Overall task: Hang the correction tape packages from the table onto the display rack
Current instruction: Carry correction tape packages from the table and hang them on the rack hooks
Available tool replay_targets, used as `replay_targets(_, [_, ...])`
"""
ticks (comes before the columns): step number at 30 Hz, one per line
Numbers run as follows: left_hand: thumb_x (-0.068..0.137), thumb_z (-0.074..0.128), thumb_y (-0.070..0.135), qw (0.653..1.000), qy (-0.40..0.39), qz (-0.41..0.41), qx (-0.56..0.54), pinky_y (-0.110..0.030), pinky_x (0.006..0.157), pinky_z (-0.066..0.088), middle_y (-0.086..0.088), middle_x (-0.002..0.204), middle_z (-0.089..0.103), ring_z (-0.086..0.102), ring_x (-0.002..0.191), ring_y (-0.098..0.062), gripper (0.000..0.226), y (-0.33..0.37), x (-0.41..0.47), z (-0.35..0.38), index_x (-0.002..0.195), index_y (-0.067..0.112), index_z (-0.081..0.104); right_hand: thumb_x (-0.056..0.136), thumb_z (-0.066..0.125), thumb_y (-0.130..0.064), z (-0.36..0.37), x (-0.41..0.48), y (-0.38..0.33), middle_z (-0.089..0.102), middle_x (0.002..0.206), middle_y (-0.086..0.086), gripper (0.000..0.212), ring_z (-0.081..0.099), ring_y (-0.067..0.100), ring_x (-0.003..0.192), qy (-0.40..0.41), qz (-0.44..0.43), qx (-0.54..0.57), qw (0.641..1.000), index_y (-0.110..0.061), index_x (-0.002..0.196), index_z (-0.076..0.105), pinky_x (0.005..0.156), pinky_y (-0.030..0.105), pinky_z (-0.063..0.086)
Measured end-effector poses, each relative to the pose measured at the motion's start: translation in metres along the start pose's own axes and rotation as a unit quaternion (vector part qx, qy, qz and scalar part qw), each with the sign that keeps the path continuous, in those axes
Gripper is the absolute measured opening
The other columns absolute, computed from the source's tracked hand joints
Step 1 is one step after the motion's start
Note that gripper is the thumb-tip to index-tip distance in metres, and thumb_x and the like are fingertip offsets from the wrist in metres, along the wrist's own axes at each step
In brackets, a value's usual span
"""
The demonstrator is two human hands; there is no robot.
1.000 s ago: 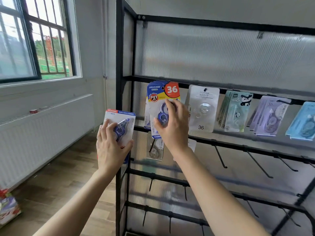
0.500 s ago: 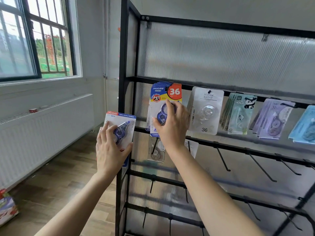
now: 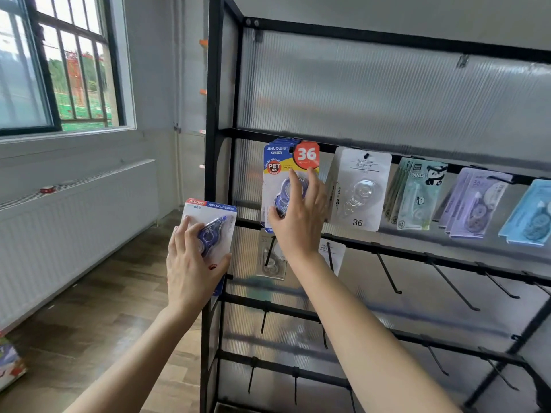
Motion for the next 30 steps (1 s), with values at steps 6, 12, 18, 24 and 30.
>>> replay_targets(6, [0.071,0.081,0.026,1.000,-0.009,0.008,-0.008,-0.053,0.105,0.033,-0.012,0.146,0.033,0.029,0.134,-0.032,0.073,-0.001,-0.006,0.002,0.130,0.012,0.039,0.076,0.074,-0.018,-0.029,0.000,-0.007,0.040,0.142,0.024,0.061,0.039,0.042,0.129,0.078,-0.008,0.045,0.996,-0.003,0.131,0.052,0.100,0.052,0.040])
replay_targets(12, [0.073,0.079,0.023,0.999,-0.029,0.015,-0.041,-0.051,0.108,0.028,-0.013,0.149,0.030,0.026,0.137,-0.033,0.071,0.012,-0.024,0.012,0.130,0.010,0.040,0.076,0.074,-0.019,-0.039,-0.035,0.013,0.040,0.140,0.026,0.061,0.039,0.042,0.129,0.067,0.001,0.039,0.997,-0.001,0.130,0.052,0.101,0.051,0.040])
replay_targets(18, [0.069,0.081,0.017,0.995,-0.069,0.036,-0.062,-0.049,0.108,0.029,-0.016,0.149,0.030,0.029,0.136,-0.036,0.068,0.031,-0.058,0.030,0.126,0.004,0.046,0.071,0.076,-0.015,-0.037,-0.102,0.063,0.042,0.136,0.026,0.059,0.042,0.039,0.125,0.035,0.031,0.023,0.999,0.001,0.125,0.056,0.099,0.053,0.043])
replay_targets(24, [0.069,0.081,0.017,0.989,-0.104,0.056,-0.089,-0.051,0.106,0.033,-0.015,0.153,0.021,0.026,0.137,-0.034,0.068,0.047,-0.087,0.058,0.125,0.011,0.042,0.071,0.080,-0.016,-0.045,-0.169,0.135,0.037,0.141,0.026,0.065,0.041,0.040,0.128,-0.023,0.095,-0.015,0.995,0.000,0.127,0.053,0.089,0.053,0.051])
replay_targets(30, [0.065,0.083,0.015,0.985,-0.127,0.070,-0.096,-0.054,0.102,0.036,-0.017,0.151,0.025,0.031,0.135,-0.036,0.069,0.080,-0.110,0.097,0.123,0.009,0.045,0.071,0.081,-0.018,-0.064,-0.204,0.198,0.038,0.142,0.024,0.065,0.044,0.038,0.125,-0.045,0.149,-0.056,0.986,-0.002,0.127,0.053,0.087,0.050,0.054])
Point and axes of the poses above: each hand's wrist, its own x-axis towards the middle knuckle, its own z-axis out of the palm, y = z × x, the point moved 6 cm from there along x, towards the middle knuckle
